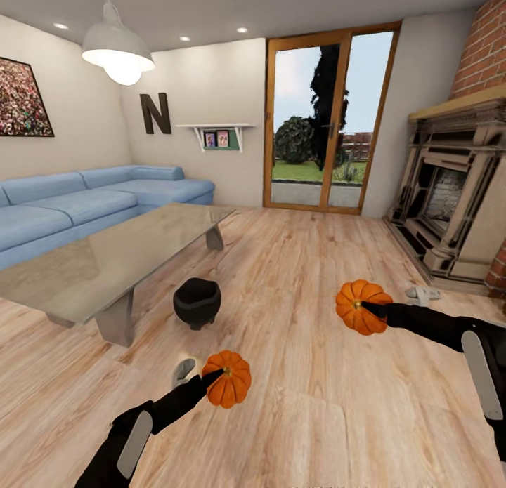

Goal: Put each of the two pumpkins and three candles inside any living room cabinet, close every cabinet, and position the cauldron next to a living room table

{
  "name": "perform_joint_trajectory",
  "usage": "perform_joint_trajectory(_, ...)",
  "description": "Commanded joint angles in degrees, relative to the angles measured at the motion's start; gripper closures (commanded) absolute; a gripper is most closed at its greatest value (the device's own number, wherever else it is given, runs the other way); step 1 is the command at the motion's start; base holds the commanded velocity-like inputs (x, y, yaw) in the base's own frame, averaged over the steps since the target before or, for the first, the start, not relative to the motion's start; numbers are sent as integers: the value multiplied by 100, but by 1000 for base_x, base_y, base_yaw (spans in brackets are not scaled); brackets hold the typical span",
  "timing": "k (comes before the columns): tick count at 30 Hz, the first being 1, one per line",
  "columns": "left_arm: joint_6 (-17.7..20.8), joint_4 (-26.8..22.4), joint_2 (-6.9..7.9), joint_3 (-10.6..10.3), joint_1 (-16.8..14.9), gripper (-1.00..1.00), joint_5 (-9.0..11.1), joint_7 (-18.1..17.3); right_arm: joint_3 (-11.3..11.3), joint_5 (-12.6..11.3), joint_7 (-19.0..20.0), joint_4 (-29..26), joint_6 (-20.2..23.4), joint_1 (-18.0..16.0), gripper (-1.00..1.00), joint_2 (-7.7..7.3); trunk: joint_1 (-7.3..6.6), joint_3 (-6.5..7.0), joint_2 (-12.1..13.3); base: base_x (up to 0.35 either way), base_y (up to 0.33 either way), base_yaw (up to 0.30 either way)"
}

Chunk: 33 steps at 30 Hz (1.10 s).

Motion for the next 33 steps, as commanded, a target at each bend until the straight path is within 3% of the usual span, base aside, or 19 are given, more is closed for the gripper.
perform_joint_trajectory(1, 40, 4, -5, 22, -3, 100, 12, -18, -12, -108, 36, -3, 71, -8, 100, 2, -1, -6, -3, 0, 0, -255)
perform_joint_trajectory(24, 39, 69, -6, 19, -4, 100, 3, 0, -31, -108, 42, -3, 128, -16, 100, 2, -1, -5, -3, 0, 0, -272)
perform_joint_trajectory(26, 52, 73, -16, 15, -12, 100, 8, 139, -30, -108, 44, -3, 128, -16, 100, 0, -1, -5, -3, 0, 0, -275)
perform_joint_trajectory(29, 114, 70, -71, -30, -249, 100, 34, 444, -36, -108, 56, -3, 128, -14, 100, -4, -1, -5, -3, 0, 0, -276)
perform_joint_trajectory(33, 533, 244, -194, -199, -1093, 100, 58, 1106, -10, -108, 225, -3, 121, 66, 100, -7, -1, -5, -3, 0, 0, -276)
